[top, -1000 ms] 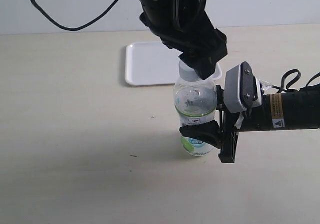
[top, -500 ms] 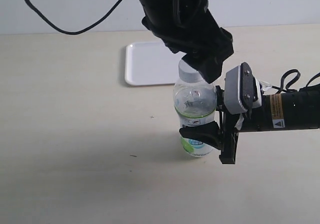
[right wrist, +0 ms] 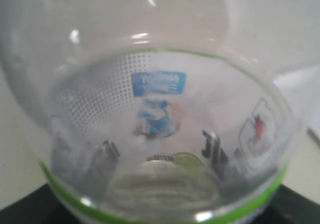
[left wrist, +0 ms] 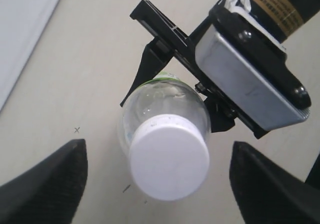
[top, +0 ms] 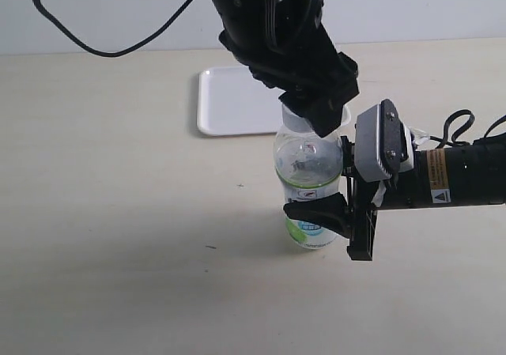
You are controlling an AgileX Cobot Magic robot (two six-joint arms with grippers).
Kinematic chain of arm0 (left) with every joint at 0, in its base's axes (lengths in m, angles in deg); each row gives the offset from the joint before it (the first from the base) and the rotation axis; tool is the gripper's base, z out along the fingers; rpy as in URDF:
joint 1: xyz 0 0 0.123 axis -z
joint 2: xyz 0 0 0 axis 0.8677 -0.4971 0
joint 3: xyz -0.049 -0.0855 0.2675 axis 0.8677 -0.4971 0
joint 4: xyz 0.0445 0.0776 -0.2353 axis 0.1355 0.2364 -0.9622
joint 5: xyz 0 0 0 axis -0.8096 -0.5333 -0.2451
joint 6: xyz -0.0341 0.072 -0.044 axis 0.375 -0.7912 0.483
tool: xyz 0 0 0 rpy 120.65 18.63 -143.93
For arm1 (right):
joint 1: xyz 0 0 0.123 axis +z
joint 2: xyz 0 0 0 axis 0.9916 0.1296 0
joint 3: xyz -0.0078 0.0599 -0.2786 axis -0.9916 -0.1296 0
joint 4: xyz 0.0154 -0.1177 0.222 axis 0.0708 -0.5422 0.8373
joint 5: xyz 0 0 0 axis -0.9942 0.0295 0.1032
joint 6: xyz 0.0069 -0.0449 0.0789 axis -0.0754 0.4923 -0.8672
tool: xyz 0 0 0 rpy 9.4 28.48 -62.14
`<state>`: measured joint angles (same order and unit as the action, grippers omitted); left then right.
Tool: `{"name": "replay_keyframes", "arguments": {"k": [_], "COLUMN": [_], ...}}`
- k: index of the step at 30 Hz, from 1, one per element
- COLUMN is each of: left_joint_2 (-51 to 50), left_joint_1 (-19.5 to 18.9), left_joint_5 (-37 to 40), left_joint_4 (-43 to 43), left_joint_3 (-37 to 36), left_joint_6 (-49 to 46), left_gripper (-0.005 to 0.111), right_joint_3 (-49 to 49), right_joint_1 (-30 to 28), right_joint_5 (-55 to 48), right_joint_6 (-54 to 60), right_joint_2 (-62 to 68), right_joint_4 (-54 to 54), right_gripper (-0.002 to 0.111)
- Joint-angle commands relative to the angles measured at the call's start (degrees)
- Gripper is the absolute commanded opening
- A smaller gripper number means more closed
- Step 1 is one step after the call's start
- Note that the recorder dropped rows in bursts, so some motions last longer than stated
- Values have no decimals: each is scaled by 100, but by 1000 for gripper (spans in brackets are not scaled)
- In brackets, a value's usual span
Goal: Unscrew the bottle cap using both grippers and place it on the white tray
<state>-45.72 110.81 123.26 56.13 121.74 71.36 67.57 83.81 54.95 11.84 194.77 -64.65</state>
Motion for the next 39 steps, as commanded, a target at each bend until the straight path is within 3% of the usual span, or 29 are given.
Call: {"name": "replay_keyframes", "arguments": {"k": [1,3,7,39], "left_joint_2": [11,11,11,-43], "left_joint_1": [28,28,28,28], "left_joint_5": [-24,-24,-24,-24], "left_joint_4": [22,-1,-1,-1], "left_joint_3": [-33,-33,-33,-33], "left_joint_6": [-82,-96,-96,-250], "left_gripper": [64,60,68,67], "right_joint_3": [-6,-6,-6,-6], "right_joint_1": [5,5,5,5], "right_joint_5": [-297,-297,-297,-367], "right_joint_6": [25,25,25,-123], "right_joint_2": [22,22,22,22], "right_joint_4": [-291,-291,-291,-304], "right_gripper": [0,0,0,0]}}
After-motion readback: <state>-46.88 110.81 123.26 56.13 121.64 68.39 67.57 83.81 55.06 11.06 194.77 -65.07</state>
